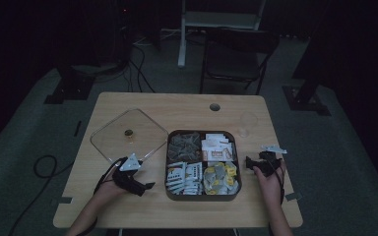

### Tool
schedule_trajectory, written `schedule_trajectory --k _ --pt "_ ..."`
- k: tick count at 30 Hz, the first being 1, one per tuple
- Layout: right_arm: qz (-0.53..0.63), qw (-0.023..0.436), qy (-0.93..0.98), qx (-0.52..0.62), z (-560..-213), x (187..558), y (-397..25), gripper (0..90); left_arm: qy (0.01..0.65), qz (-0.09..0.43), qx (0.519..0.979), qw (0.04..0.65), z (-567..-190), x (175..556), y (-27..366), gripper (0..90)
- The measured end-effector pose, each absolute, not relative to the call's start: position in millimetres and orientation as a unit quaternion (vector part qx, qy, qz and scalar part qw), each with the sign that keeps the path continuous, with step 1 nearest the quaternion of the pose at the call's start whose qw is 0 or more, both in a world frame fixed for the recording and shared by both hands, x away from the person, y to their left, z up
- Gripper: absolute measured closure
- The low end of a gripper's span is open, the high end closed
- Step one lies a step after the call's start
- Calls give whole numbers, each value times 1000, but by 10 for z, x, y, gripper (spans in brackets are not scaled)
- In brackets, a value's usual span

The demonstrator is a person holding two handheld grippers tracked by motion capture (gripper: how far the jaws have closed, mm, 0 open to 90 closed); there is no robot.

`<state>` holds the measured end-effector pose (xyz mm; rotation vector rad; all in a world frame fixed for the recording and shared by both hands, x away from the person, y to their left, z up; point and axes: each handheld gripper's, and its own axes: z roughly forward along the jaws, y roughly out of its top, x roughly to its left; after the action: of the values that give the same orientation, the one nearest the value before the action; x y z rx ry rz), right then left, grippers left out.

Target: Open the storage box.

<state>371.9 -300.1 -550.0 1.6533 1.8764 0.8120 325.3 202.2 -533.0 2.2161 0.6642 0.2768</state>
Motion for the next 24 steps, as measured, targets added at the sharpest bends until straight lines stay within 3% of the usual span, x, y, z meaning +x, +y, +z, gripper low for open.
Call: schedule_trajectory --k 24 --pt "307 243 711 584 -5500 3689 -3012 111 228 92 901 358 -5463 3043 1910 4"
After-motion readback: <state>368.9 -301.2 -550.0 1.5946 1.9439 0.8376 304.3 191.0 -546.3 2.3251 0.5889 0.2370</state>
